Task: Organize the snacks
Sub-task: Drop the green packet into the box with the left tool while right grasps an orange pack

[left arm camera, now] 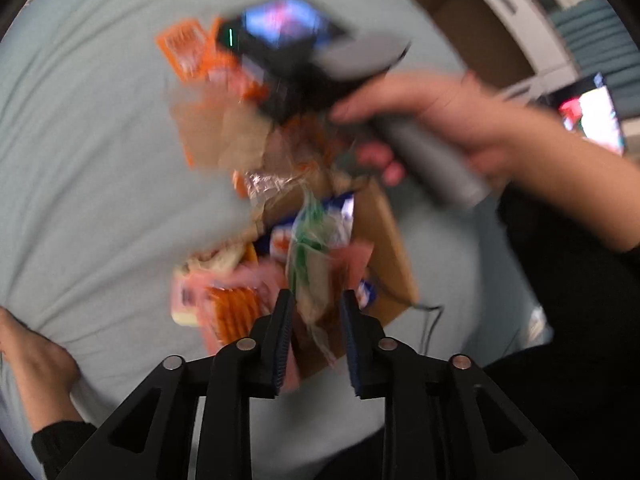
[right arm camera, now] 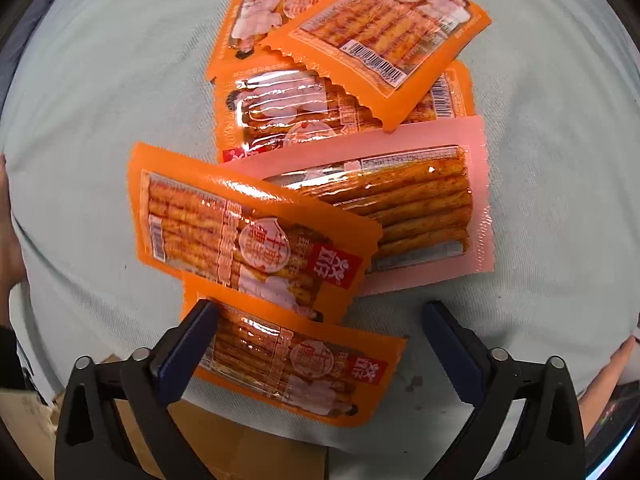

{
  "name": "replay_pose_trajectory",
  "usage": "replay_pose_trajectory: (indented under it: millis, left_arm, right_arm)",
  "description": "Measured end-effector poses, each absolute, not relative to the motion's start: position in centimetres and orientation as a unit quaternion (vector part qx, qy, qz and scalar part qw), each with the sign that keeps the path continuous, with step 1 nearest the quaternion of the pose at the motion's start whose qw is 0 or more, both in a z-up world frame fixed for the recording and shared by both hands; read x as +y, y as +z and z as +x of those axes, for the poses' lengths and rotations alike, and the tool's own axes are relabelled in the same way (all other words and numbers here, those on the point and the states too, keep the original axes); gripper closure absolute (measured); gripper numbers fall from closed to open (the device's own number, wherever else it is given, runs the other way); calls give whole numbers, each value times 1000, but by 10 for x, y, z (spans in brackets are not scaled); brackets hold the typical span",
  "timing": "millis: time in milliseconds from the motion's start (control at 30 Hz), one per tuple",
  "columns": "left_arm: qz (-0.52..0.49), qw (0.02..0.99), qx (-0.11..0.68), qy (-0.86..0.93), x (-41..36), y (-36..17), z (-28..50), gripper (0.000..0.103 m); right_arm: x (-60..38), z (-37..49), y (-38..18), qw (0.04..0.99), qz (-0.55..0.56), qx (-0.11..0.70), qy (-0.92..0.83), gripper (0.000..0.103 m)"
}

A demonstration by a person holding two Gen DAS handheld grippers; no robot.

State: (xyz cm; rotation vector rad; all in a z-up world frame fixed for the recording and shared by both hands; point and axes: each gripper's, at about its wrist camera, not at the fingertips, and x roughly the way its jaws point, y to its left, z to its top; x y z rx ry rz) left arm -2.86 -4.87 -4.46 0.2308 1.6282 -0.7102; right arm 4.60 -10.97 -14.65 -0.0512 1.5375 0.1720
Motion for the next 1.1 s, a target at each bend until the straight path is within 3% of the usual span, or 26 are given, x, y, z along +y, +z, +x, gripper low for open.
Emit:
replay_pose_trajectory:
  millis: [67, 133, 200, 500, 633, 800, 933, 1067, 1100]
  left_arm:
    - [113, 619, 713, -308, -49, -51, -29, 61]
    - [117, 636, 702, -298, -47, -49, -21, 54]
    - [115, 654, 692, -282, -41, -43, -8, 53]
    - [83, 680, 679, -265, -13, -29, 17, 50]
    - [92, 668, 687, -272, -23, -39, 7, 50]
    - [96, 662, 692, -272, -30, -46, 6, 50]
    - [86, 656, 700, -269, -29, -48, 8, 50]
    - [92, 656, 701, -265, -30, -53, 5, 50]
    - [93, 655, 701, -264, -29, -53, 5, 50]
  right_arm:
    - [-117, 33, -140, 721, -33, 686, 90, 27]
    - [-119, 25, -131, 722, -38, 682, 108, 67]
    - [-125, 23, -124, 723, -30, 680, 118, 89]
    - [-150, 9, -111, 739, -24, 646, 187, 85]
    - [-143, -8, -114, 729, -90, 645, 210, 47]
    - [-119, -11, -134, 713, -132, 652, 220, 38]
    - [-100, -11, -154, 699, -143, 665, 221, 14]
    - [-76, -16, -165, 699, -185, 664, 190, 18]
    - [-67, -17, -173, 702, -187, 662, 185, 29]
